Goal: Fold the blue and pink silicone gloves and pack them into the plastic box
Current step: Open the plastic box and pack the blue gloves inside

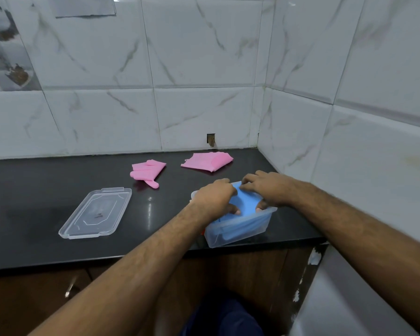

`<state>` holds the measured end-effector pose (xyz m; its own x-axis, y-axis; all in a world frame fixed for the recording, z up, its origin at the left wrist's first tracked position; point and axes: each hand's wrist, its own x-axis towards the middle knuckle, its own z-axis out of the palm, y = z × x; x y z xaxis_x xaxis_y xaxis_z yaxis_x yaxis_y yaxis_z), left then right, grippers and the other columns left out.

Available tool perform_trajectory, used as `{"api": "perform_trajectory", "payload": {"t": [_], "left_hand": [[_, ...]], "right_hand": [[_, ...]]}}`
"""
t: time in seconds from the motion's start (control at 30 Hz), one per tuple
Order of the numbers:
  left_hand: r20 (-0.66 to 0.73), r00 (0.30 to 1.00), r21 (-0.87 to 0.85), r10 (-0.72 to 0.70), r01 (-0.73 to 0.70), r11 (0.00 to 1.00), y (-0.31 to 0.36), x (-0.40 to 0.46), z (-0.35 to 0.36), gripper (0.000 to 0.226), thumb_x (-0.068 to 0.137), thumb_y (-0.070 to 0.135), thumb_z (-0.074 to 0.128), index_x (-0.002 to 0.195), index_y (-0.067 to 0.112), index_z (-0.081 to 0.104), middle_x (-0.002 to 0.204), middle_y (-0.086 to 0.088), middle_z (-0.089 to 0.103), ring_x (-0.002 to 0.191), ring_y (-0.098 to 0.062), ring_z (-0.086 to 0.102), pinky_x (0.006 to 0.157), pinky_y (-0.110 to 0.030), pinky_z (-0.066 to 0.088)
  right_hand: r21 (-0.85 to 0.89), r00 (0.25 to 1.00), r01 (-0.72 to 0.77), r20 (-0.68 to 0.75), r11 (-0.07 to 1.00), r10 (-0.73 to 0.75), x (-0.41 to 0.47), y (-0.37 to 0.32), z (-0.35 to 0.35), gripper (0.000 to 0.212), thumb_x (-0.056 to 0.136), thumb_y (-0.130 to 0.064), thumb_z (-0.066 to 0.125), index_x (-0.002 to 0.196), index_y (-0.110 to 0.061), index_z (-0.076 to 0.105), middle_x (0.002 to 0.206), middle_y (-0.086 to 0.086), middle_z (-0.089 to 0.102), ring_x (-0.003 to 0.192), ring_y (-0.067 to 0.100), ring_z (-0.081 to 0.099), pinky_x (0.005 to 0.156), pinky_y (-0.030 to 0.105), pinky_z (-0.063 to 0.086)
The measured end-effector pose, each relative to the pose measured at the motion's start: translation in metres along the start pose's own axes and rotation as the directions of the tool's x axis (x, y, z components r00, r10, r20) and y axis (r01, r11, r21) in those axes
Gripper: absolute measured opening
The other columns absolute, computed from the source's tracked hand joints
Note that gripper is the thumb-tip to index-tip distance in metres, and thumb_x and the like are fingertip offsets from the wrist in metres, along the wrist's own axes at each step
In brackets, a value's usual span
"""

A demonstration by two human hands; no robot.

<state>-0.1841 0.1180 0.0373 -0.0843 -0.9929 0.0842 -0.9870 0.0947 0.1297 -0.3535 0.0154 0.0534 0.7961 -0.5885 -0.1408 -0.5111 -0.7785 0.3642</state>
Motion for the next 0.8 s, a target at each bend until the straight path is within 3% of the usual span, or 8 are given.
{"api": "perform_trajectory", "payload": {"t": [0.13, 0.27, 0.37, 0.5, 0.63, 0.8], "left_hand": [[0.084, 0.994, 0.033, -0.068, 0.065, 0.997, -0.004, 0.001, 0.009, 0.047, 0.088, 0.032, 0.075, 0.126, 0.006, 0.064, 0.124, -0.01, 0.053, 0.113, -0.026, 0.057, 0.091, -0.038, 0.052], [0.1, 0.99, 0.072, -0.096, 0.09, 0.993, -0.002, 0.001, 0.012, 0.039, 0.087, 0.028, 0.076, 0.116, 0.005, 0.064, 0.119, -0.009, 0.05, 0.105, -0.028, 0.061, 0.083, -0.036, 0.053], [0.162, 0.978, 0.137, -0.13, 0.108, 0.985, 0.0, 0.001, 0.013, 0.037, 0.087, 0.02, 0.076, 0.119, 0.005, 0.062, 0.114, -0.008, 0.047, 0.106, -0.031, 0.062, 0.093, -0.046, 0.055], [0.181, 0.979, 0.223, -0.097, 0.056, 0.973, 0.001, 0.002, 0.013, 0.037, 0.093, 0.001, 0.058, 0.13, -0.002, 0.054, 0.128, -0.016, 0.047, 0.096, -0.03, 0.058, 0.093, -0.047, 0.055], [0.194, 0.977, 0.258, -0.088, 0.035, 0.966, 0.001, 0.001, 0.011, 0.049, 0.095, 0.008, 0.062, 0.14, -0.004, 0.045, 0.134, -0.018, 0.047, 0.118, -0.029, 0.056, 0.099, -0.046, 0.054], [0.255, 0.958, 0.244, -0.134, 0.071, 0.967, 0.007, -0.003, 0.007, 0.042, 0.1, -0.002, 0.05, 0.142, -0.003, 0.047, 0.144, -0.022, 0.045, 0.12, -0.037, 0.061, 0.1, -0.048, 0.052]], "right_hand": [[-0.076, 1.0, 0.004, -0.016, 0.997, -0.005, -0.001, 0.001, 0.004, 0.085, 0.09, -0.049, 0.069, 0.159, -0.031, 0.024, 0.16, -0.008, 0.031, 0.136, 0.02, 0.038, 0.1, 0.038, 0.04], [-0.127, 1.0, 0.009, -0.027, 0.992, -0.012, -0.001, 0.001, 0.006, 0.083, 0.088, -0.05, 0.07, 0.157, -0.033, 0.027, 0.158, -0.009, 0.034, 0.133, 0.02, 0.04, 0.097, 0.037, 0.039], [-0.146, 1.0, 0.019, -0.011, 0.989, -0.021, -0.001, 0.002, 0.004, 0.082, 0.087, -0.051, 0.07, 0.156, -0.036, 0.026, 0.155, -0.011, 0.038, 0.128, 0.019, 0.042, 0.09, 0.034, 0.033], [-0.143, 0.999, 0.03, 0.029, 0.989, -0.026, 0.001, 0.004, 0.0, 0.084, 0.087, -0.055, 0.069, 0.157, -0.037, 0.025, 0.154, -0.011, 0.039, 0.128, 0.02, 0.042, 0.096, 0.037, 0.036], [-0.115, 0.998, 0.026, 0.064, 0.993, -0.019, 0.003, 0.007, 0.002, 0.088, 0.088, -0.056, 0.068, 0.159, -0.038, 0.019, 0.156, -0.011, 0.036, 0.128, 0.02, 0.042, 0.097, 0.037, 0.034], [-0.138, 0.997, 0.048, 0.069, 0.989, -0.039, 0.005, 0.009, 0.006, 0.082, 0.09, -0.055, 0.066, 0.158, -0.038, 0.022, 0.157, -0.013, 0.034, 0.127, 0.02, 0.043, 0.088, 0.034, 0.029]]}}
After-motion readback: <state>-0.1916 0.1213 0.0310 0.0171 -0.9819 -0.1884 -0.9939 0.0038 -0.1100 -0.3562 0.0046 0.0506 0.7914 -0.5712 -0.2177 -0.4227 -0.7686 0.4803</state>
